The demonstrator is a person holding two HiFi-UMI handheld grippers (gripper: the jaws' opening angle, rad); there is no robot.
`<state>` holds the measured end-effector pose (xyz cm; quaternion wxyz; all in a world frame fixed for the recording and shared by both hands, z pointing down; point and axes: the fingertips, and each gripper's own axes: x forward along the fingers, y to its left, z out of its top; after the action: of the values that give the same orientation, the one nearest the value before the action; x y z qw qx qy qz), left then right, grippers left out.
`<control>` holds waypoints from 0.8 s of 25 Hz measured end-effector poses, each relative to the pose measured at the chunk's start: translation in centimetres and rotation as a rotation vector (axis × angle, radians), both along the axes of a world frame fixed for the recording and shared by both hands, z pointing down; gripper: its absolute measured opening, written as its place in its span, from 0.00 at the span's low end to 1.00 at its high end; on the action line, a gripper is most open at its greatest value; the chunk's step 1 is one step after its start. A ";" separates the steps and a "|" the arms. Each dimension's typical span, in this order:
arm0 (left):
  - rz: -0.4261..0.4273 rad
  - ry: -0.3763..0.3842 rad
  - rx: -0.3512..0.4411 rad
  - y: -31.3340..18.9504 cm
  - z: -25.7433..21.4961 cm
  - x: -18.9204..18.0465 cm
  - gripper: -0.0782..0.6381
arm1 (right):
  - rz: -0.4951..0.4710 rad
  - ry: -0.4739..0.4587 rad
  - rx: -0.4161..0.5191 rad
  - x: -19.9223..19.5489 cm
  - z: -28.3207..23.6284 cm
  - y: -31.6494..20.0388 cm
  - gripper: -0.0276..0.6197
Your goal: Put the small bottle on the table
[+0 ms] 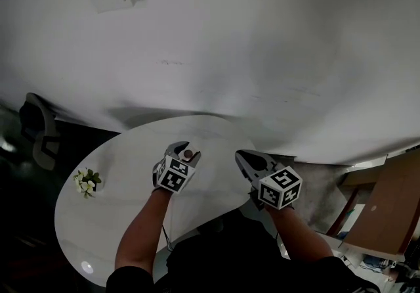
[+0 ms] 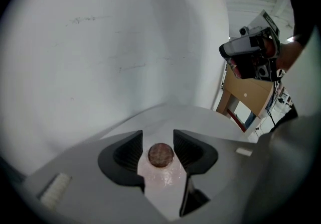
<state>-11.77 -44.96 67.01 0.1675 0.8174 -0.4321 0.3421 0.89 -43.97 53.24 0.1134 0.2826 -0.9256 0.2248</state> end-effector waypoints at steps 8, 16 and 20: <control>-0.115 0.074 0.088 1.7 -4.8 -2.9 0.39 | -0.017 -0.002 0.048 -1.5 -1.9 1.8 0.06; -0.180 0.177 0.173 5.7 -9.7 -5.3 0.39 | -0.027 0.018 0.095 -3.3 -4.0 5.9 0.06; -0.194 0.198 0.223 8.1 -12.0 -6.4 0.38 | -0.023 0.040 0.146 -3.9 -5.2 7.7 0.06</control>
<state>-18.20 -36.84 55.02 0.1499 0.8151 -0.5257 0.1919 -2.98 -36.25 48.02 0.1135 0.2836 -0.9403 0.1498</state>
